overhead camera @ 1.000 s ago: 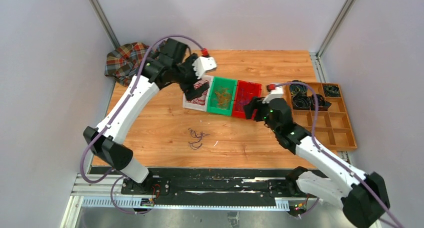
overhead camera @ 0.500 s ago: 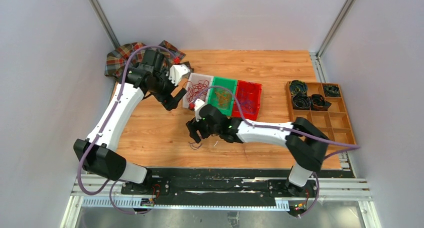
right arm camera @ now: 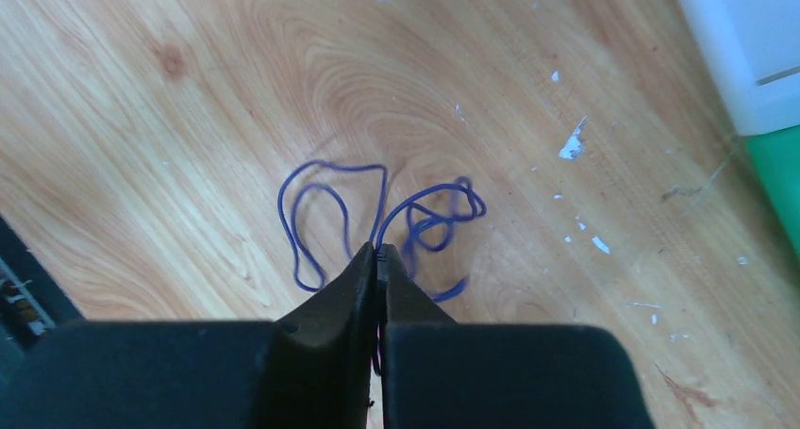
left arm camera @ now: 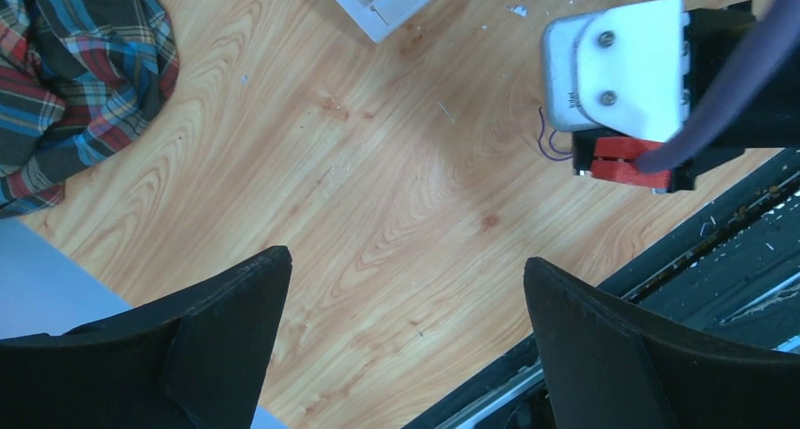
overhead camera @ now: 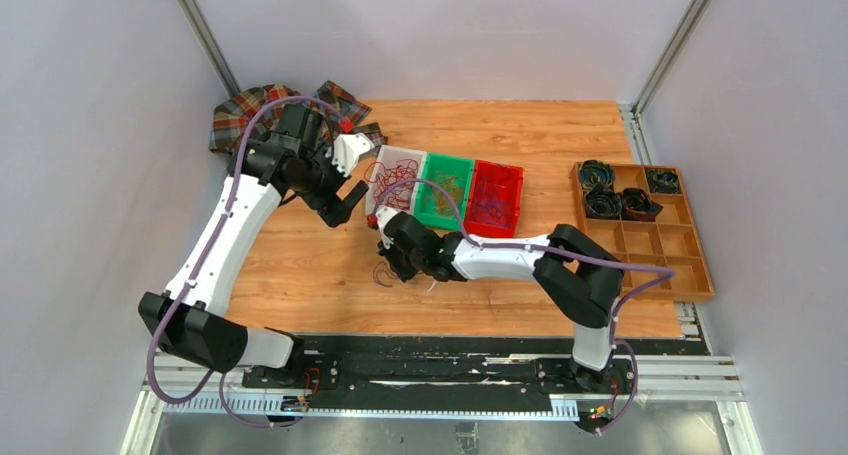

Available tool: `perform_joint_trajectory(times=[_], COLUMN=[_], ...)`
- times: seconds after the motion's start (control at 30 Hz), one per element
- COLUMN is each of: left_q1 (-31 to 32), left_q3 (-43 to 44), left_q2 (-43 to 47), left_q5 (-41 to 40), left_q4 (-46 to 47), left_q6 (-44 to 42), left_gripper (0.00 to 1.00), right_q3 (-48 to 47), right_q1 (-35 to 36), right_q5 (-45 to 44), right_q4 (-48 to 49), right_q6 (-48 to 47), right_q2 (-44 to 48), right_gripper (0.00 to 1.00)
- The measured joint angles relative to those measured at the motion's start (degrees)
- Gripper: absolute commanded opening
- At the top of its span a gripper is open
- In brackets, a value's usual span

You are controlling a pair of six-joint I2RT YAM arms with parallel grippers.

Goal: Untangle the cables

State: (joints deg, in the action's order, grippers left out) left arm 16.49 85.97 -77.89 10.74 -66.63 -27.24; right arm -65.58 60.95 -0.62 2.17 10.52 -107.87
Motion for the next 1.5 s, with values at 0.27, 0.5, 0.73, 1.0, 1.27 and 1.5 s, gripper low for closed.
perform_joint_trajectory(times=[0.27, 0.5, 0.73, 1.0, 1.27, 1.5], left_q1=[-0.04, -0.04, -0.04, -0.04, -0.04, -1.03], left_q3=[-1.27, -2.54, -2.56, -2.23, -1.81, -0.79], left_q2=[0.07, 0.83, 2.32, 2.32, 2.34, 2.29], left_q5=[-0.09, -0.07, -0.72, -1.29, -1.53, -1.57], left_q4=[-0.17, -0.42, -0.42, -0.55, -0.61, -0.7], left_q6=[-0.83, -1.75, -2.29, -1.4, -1.27, -0.79], left_gripper=[0.98, 0.98, 0.98, 0.98, 0.98, 0.98], right_q3=[-0.61, -0.52, 4.26, 6.88, 6.84, 6.82], right_q1=[-0.9, -2.25, -9.11, -24.59, -33.05, -33.33], right_q5=[1.14, 1.49, 0.44, -5.81, -9.4, -11.37], right_q4=[-0.35, 0.07, 0.31, -0.79, -0.57, -1.31], right_q6=[1.86, 2.97, 3.96, 4.5, 4.68, 5.44], right_q2=[10.14, 18.73, 26.64, 29.18, 21.97, 15.1], right_gripper=[0.01, 0.01, 0.01, 0.01, 0.01, 0.45])
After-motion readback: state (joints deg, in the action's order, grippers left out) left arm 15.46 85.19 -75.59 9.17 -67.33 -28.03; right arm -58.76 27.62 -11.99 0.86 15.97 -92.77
